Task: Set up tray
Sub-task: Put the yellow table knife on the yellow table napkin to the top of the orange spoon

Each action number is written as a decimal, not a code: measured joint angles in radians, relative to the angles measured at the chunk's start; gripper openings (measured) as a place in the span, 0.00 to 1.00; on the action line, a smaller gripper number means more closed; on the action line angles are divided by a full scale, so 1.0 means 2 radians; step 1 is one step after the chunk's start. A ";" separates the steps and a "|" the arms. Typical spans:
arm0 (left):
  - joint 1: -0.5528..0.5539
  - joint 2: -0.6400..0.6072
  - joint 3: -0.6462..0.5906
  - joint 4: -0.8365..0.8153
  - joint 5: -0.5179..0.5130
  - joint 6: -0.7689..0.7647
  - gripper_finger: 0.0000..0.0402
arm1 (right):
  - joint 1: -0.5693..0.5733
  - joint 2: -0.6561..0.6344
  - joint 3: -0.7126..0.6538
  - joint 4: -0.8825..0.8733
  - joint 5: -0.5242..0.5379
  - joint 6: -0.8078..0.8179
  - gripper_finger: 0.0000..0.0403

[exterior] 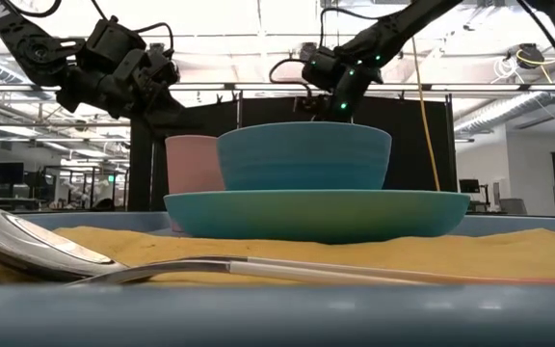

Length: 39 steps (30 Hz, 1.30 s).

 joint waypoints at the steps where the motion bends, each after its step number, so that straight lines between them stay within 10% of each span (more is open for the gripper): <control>1: 0.000 0.000 0.000 0.000 0.000 0.003 0.03 | 0.000 0.005 0.002 0.009 0.008 -0.002 0.00; 14: 0.000 0.000 0.000 -0.002 0.000 0.025 0.06 | -0.004 0.006 0.007 0.088 -0.001 0.062 0.00; 27: -0.017 0.000 0.000 -0.004 0.000 0.031 0.06 | -0.029 0.007 0.005 0.148 0.148 0.112 0.00; 33: -0.032 0.000 0.000 -0.004 -0.022 0.034 0.05 | -0.040 0.007 0.005 0.133 -0.038 0.111 0.00; 39: -0.042 0.000 0.000 -0.005 -0.023 0.047 0.01 | -0.050 0.010 0.006 0.032 -0.101 0.064 0.04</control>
